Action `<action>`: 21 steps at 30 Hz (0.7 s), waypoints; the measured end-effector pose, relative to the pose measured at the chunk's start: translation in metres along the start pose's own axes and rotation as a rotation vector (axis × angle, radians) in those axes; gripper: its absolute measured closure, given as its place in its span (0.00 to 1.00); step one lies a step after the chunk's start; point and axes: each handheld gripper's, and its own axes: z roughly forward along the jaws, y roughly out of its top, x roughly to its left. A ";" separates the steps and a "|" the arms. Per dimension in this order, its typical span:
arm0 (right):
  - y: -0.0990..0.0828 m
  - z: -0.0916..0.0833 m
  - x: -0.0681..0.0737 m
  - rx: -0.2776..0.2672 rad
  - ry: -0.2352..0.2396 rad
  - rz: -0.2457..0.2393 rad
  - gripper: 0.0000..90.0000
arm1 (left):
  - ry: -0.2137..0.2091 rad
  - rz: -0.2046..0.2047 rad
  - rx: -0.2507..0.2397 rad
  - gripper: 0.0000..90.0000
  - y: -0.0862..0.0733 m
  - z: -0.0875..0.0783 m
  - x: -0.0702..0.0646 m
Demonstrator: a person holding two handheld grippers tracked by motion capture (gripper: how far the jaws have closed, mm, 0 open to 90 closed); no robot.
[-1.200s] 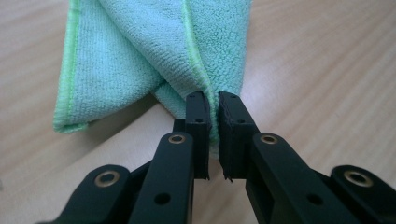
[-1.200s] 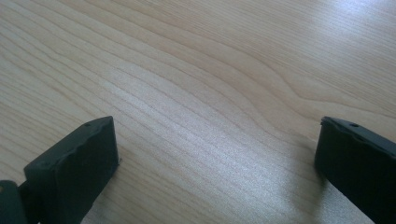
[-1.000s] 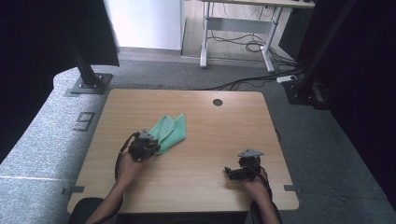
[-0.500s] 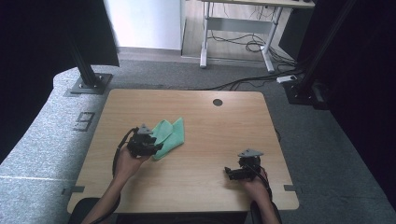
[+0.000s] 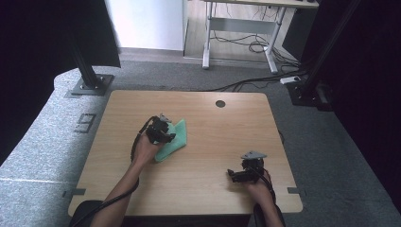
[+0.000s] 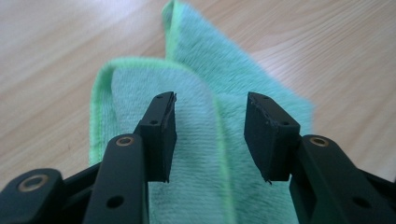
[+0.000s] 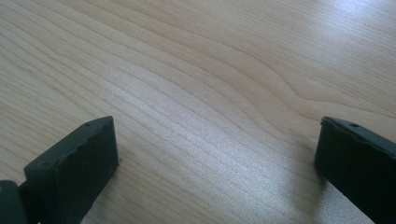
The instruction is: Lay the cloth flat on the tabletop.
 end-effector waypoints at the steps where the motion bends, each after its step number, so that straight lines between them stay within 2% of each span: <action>1: 0.000 0.000 0.000 0.000 0.000 0.000 0.00 | 0.007 -0.004 0.011 0.64 -0.002 0.004 0.002; 2: 0.000 0.000 0.000 0.000 0.000 0.000 0.00 | 0.007 -0.004 0.011 0.69 -0.002 0.004 0.002; 3: 0.000 0.000 0.000 0.000 0.000 0.000 0.00 | 0.009 -0.008 0.015 0.69 -0.004 0.006 0.002; 6: 0.000 0.000 0.000 0.002 0.001 0.003 0.00 | 0.005 -0.025 0.012 0.90 -0.008 0.007 0.006; 7: 0.000 0.000 0.000 0.002 0.001 0.003 0.00 | 0.013 -0.018 -0.003 0.93 -0.007 0.001 0.006; 9: 0.000 0.000 0.000 0.002 0.001 0.002 0.00 | 0.015 -0.018 -0.013 0.94 -0.006 -0.002 0.006; 16: 0.000 0.000 0.000 0.000 0.000 0.000 0.00 | 0.020 -0.018 -0.118 0.95 0.003 -0.044 0.005; 19: 0.000 0.000 0.000 0.000 0.000 0.001 0.00 | 0.026 -0.023 -0.146 0.95 -0.004 -0.062 0.006; 21: 0.000 0.000 0.001 0.002 -0.003 0.007 0.00 | 0.029 -0.027 -0.148 0.95 -0.008 -0.065 0.007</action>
